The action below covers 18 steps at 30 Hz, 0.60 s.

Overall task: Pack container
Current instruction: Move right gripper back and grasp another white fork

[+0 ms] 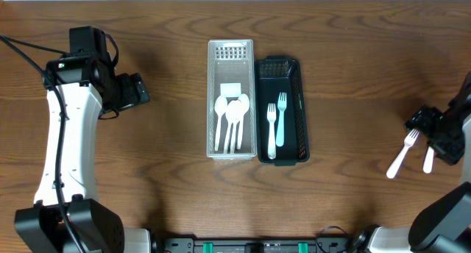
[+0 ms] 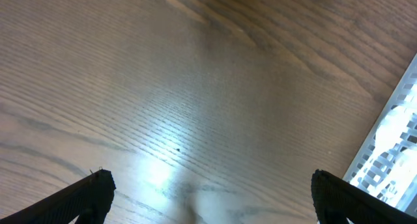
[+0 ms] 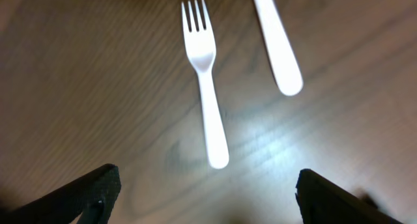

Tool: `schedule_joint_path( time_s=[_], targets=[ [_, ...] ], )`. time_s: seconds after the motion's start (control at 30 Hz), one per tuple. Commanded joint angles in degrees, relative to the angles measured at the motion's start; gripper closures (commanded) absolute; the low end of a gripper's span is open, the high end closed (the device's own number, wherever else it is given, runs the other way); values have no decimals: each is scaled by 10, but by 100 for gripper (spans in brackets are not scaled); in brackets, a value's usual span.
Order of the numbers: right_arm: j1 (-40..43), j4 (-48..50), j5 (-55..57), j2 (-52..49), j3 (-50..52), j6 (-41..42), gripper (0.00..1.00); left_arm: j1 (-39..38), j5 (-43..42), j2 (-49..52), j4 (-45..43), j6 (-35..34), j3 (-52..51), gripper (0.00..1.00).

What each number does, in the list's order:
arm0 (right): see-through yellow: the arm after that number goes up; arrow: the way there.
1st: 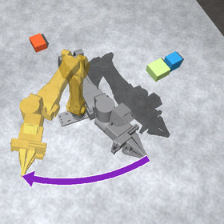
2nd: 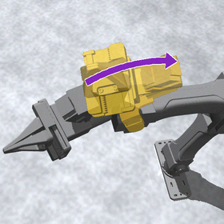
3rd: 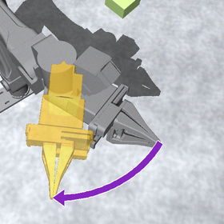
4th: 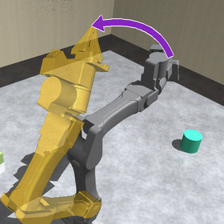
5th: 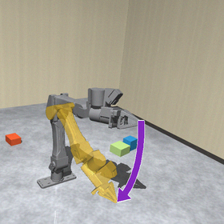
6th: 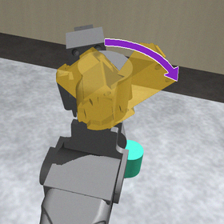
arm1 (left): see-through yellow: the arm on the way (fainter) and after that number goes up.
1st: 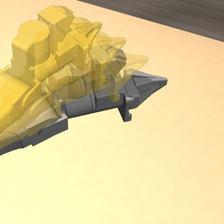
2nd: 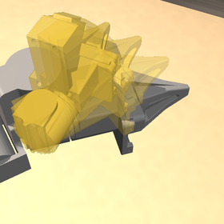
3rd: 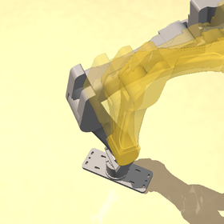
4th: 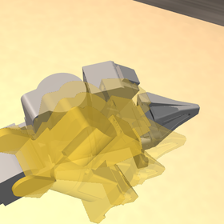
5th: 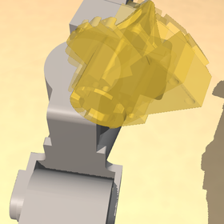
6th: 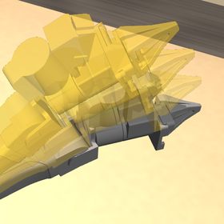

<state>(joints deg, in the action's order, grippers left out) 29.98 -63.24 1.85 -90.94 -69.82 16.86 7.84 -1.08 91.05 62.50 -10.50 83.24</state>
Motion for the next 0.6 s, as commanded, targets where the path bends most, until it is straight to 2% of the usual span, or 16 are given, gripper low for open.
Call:
schedule_joint_path(
  time_s=[0.0,0.17,0.57],
  targets=[
    [4,50,-12,2,51,-38,10,2,3,-5,0,4,5,2],
    [4,148,-13,-1,126,-38,10,2,3,-5,0,10,5,2],
    [4,226,-23,-87,156,-39,12,2,3,-5,0,10,5,2]
  ],
)
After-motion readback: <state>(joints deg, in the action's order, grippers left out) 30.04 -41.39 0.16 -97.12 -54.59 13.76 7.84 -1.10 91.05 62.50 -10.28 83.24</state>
